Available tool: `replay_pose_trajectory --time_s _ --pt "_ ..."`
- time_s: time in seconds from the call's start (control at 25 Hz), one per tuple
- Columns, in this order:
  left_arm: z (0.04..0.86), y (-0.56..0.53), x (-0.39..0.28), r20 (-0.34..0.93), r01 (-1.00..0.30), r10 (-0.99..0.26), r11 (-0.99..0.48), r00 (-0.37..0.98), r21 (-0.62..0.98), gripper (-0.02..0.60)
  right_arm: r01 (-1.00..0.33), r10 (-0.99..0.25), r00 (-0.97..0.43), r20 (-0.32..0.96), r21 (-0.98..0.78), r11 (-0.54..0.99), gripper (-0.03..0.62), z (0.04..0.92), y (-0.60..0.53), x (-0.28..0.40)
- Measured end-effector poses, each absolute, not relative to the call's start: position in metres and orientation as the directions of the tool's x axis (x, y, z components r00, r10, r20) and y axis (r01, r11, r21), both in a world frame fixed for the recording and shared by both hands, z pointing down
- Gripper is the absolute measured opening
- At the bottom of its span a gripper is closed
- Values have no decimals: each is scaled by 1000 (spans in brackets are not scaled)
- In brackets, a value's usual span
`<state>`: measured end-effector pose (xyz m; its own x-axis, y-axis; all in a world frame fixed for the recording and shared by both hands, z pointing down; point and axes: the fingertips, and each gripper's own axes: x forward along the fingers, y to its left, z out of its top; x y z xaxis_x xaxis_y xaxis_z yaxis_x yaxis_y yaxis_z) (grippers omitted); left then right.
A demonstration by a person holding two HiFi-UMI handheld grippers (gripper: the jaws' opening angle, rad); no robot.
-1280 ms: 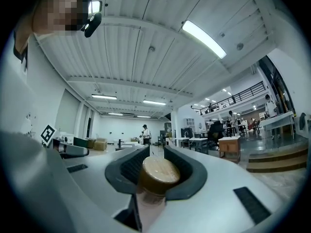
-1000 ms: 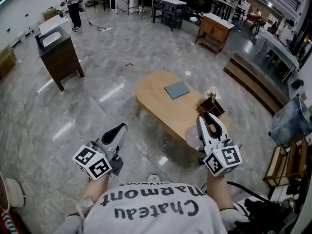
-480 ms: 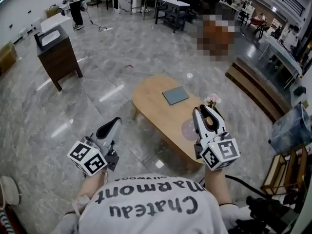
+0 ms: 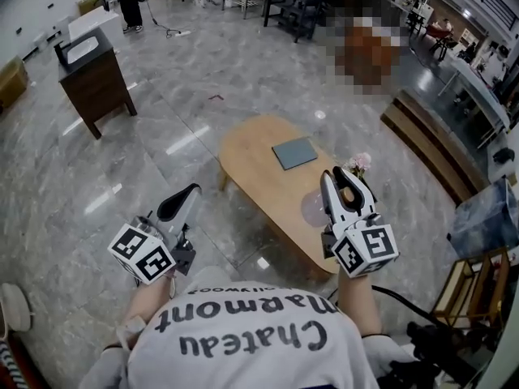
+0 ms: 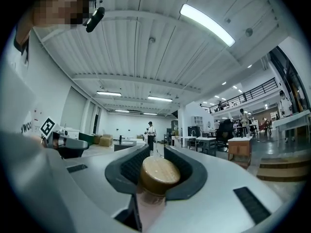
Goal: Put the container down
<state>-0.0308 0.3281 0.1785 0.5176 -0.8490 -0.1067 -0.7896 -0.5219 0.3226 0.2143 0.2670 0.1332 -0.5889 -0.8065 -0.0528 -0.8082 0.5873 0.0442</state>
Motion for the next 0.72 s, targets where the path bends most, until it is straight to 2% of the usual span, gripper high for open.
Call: replay_pose_trajectory --time_s 0.24,0.72 --pt "191 305 -49 -59 -788 -848 -514 527 338 14 -823 -823 -568 -15 -3 568 91 151 245 203" --pt "170 173 -96 -79 -703 -758 -635 648 319 14 -895 -895 -445 -33 -9 445 91 131 153 162"
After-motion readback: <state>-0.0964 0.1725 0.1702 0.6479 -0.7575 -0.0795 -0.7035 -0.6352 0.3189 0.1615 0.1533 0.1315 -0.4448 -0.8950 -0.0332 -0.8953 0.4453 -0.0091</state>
